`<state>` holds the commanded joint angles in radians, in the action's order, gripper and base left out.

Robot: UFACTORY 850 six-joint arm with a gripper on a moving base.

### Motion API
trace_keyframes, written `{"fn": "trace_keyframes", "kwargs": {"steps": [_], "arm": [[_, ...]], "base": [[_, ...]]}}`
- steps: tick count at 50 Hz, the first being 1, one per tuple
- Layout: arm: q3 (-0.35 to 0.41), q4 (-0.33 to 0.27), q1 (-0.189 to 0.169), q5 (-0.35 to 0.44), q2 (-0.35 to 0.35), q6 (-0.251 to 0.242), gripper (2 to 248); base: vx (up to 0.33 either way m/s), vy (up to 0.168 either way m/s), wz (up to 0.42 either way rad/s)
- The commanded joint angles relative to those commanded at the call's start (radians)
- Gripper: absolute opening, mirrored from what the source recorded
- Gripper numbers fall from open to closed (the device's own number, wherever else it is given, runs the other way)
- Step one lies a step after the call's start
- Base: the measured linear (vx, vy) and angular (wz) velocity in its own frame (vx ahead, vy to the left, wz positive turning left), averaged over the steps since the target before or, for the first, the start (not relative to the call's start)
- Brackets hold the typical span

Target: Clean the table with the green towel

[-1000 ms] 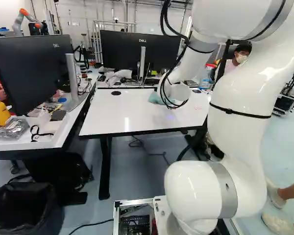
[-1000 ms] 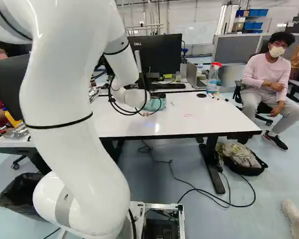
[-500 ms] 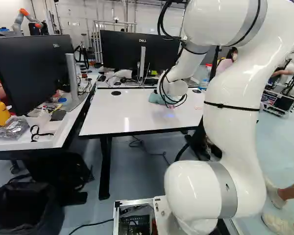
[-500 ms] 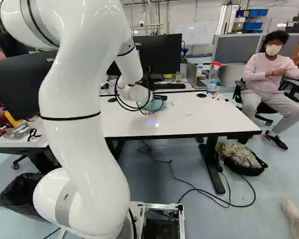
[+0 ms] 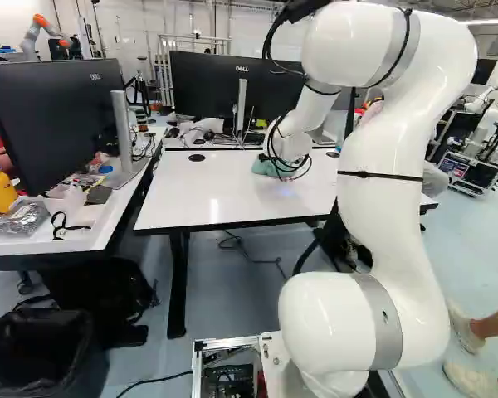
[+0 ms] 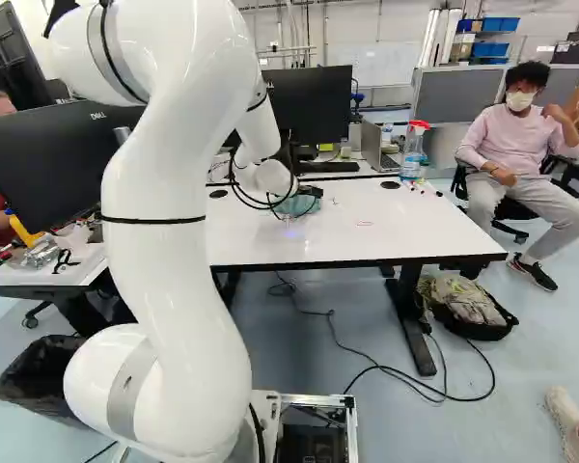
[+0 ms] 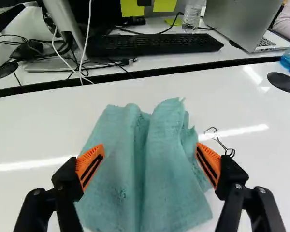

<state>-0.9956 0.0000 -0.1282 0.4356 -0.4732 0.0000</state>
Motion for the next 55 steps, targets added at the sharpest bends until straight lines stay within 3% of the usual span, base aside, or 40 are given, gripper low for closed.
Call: {"fn": "trace_keyframes", "kwargs": {"steps": [22,23,28,29,33,34,38,39,43,44,49,50,55], "arm": [[0.0,0.0,0.0,0.0,0.0,0.0,247],[0.0,0.0,0.0,0.0,0.0,0.0,216],[0.0,0.0,0.0,0.0,0.0,0.0,216],[0.0,0.0,0.0,0.0,0.0,0.0,178],[0.0,0.0,0.0,0.0,0.0,0.0,178],[0.0,0.0,0.0,0.0,0.0,0.0,140],[0.0,0.0,0.0,0.0,0.0,0.0,140],[0.0,0.0,0.0,0.0,0.0,0.0,102],[0.0,0.0,0.0,0.0,0.0,0.0,102],[0.0,0.0,0.0,0.0,0.0,0.0,65],[0.0,0.0,0.0,0.0,0.0,0.0,65],[0.0,0.0,0.0,0.0,0.0,0.0,38],[0.0,0.0,0.0,0.0,0.0,0.0,29]], "base": [[0.0,0.0,0.0],[0.0,0.0,0.0],[0.0,0.0,0.0],[0.0,0.0,0.0],[0.0,0.0,0.0],[0.0,0.0,0.0],[0.0,0.0,0.0],[0.0,0.0,0.0],[0.0,0.0,0.0],[0.0,0.0,0.0],[0.0,0.0,0.0],[0.0,0.0,0.0],[0.0,0.0,0.0]]}}
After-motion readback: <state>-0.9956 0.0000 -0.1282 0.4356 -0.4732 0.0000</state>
